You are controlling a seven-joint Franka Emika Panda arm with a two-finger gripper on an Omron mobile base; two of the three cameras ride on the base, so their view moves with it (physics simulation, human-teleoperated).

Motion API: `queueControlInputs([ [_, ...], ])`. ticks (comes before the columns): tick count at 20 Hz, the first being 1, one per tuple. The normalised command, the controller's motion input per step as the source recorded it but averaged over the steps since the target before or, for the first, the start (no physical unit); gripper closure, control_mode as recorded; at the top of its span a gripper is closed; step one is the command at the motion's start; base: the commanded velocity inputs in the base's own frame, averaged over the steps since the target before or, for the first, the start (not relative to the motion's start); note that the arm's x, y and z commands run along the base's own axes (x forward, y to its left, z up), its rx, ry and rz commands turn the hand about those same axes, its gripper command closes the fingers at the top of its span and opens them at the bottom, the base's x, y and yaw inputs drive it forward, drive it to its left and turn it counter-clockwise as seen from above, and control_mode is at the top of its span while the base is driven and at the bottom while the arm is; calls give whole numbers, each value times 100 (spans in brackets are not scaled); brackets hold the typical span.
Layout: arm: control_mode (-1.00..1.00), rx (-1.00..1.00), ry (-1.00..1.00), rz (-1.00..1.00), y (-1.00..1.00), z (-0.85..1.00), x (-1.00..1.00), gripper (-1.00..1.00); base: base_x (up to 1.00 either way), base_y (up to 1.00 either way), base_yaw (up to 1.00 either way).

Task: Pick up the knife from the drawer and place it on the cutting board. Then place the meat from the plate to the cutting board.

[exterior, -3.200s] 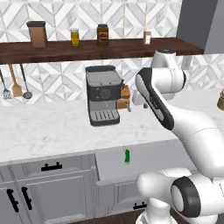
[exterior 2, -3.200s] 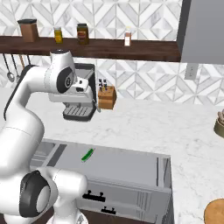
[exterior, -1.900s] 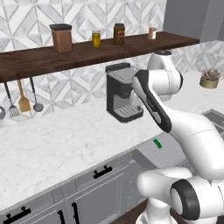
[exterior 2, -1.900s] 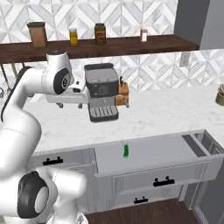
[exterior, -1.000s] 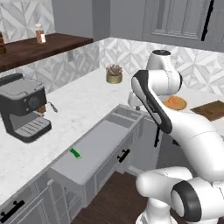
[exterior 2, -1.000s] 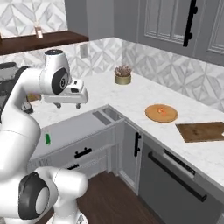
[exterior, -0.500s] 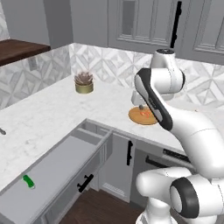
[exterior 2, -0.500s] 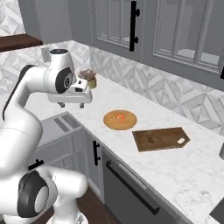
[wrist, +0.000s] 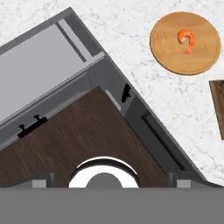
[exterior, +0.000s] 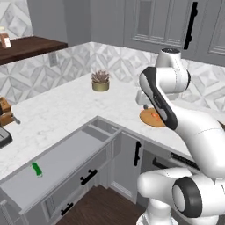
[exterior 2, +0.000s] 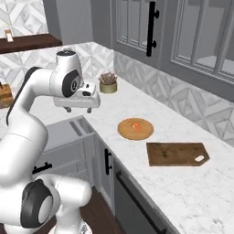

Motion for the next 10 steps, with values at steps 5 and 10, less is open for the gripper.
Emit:
queueControlInputs([
  [5,100,0,0,0,0,0,0,-100,9,-48,29],
  [10,100,0,0,0,0,0,0,-100,4,-41,21],
])
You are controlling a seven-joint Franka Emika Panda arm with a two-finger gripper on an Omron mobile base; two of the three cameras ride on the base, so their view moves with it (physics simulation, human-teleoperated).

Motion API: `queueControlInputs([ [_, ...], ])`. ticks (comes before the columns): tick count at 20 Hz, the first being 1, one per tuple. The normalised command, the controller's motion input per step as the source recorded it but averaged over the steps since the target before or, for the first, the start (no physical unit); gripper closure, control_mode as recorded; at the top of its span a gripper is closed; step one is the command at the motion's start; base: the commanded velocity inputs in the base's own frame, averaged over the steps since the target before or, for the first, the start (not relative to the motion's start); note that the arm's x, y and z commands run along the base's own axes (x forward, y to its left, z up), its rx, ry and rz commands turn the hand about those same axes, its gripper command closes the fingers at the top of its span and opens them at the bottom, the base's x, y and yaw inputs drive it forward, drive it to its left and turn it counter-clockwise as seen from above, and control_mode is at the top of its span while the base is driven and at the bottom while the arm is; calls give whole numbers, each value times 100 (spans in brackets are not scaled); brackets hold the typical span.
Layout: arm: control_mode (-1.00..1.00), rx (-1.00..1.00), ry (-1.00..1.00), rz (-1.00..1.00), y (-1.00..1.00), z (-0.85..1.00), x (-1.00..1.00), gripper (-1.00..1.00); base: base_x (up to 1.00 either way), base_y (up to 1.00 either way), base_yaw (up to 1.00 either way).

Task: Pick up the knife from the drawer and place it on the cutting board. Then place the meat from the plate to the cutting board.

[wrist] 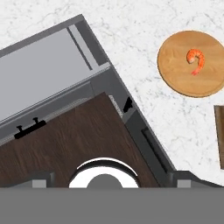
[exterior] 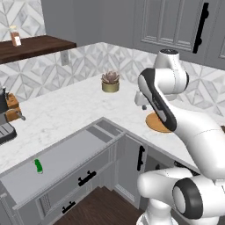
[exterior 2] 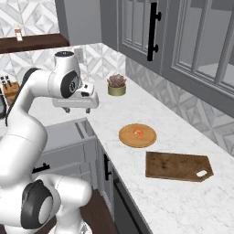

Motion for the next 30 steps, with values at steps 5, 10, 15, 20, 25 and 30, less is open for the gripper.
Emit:
queueControlInputs([
  [5,100,0,0,0,0,0,0,-100,0,0,0],
  [10,100,0,0,0,0,0,0,-100,0,0,0],
  [15,-100,-4,0,1,59,-21,5,-100,0,3,0],
  [20,-100,-10,0,12,100,-63,18,-100,0,0,0],
  [25,-100,-7,0,18,100,-65,7,-100,0,0,0],
  [30,-100,-2,6,13,100,-95,0,-100,0,0,0],
])
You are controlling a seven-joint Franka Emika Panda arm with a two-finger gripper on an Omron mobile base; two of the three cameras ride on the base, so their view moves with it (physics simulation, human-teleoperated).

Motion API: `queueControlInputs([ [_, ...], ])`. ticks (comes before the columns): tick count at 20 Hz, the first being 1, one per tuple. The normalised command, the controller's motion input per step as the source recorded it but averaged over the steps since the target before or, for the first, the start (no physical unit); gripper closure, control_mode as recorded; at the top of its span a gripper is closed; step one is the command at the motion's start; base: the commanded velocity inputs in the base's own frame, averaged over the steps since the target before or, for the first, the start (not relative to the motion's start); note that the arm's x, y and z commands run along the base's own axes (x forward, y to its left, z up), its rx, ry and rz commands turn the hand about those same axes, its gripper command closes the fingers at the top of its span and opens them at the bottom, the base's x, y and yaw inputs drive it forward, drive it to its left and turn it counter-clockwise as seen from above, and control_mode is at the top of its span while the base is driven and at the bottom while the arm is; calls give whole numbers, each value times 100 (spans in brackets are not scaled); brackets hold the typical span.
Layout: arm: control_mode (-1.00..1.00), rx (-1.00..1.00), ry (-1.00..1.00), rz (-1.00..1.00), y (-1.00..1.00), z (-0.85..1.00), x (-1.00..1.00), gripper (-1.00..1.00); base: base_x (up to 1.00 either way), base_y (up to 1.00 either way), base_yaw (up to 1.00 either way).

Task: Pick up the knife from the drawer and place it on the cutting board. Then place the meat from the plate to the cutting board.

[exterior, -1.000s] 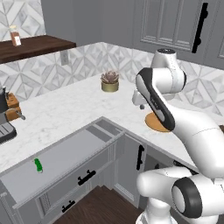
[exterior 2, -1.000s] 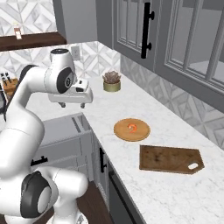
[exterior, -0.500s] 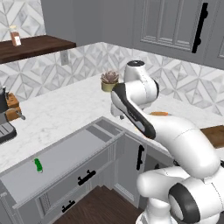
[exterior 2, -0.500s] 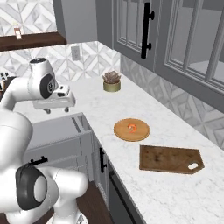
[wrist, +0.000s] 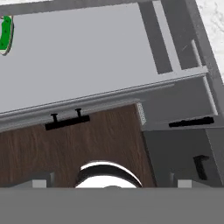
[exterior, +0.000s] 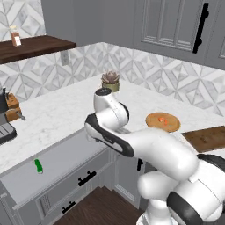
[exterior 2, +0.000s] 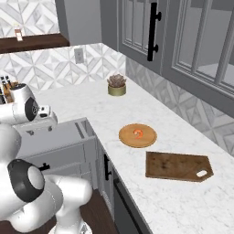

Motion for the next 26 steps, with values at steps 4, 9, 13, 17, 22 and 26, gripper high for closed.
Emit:
queueControlInputs([
  [4,-100,0,12,5,60,-86,24,-100,0,0,0],
  [9,-100,6,3,0,7,-53,36,-100,0,0,0],
  [13,-100,2,0,0,0,-39,35,-100,0,0,0],
  [17,-100,0,0,0,9,-47,42,-100,0,0,0],
  [22,-100,0,-1,0,3,-7,21,-100,0,0,0],
  [26,-100,0,0,0,9,-26,32,-100,0,0,0],
])
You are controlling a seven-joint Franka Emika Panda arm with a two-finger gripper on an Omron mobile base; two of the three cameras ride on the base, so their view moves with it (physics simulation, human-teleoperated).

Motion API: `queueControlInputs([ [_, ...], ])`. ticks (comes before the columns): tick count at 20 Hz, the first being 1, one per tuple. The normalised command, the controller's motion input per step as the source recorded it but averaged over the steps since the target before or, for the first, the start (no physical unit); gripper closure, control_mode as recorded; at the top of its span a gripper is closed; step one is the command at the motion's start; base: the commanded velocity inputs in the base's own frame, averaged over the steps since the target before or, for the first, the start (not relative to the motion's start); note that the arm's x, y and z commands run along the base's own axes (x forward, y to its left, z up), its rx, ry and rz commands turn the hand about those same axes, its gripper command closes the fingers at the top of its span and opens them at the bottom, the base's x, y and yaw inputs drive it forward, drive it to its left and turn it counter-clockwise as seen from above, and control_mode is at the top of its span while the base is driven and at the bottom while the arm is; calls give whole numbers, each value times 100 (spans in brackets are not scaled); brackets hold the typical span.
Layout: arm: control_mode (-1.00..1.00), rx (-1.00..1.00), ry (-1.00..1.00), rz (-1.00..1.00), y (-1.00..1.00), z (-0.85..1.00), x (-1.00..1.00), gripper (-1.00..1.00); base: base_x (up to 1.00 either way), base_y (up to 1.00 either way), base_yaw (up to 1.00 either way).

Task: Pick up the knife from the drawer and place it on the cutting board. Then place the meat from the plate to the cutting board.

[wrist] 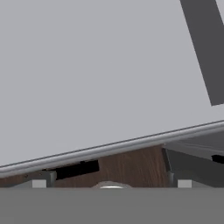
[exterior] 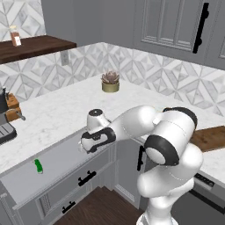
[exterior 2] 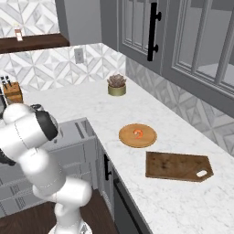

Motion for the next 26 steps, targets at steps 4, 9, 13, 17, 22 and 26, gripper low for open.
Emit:
queueControlInputs([
  [4,-100,0,0,0,11,-15,36,-100,0,0,0],
  [9,-100,0,0,0,17,-11,41,-100,0,0,0],
  [13,-100,0,0,0,14,-23,44,-100,0,0,0],
  [17,-100,0,0,0,9,-46,33,-100,0,0,0],
  [22,-100,0,0,0,1,-47,5,-100,0,0,0],
  [26,-100,0,1,0,-8,-27,-56,-100,0,0,0],
])
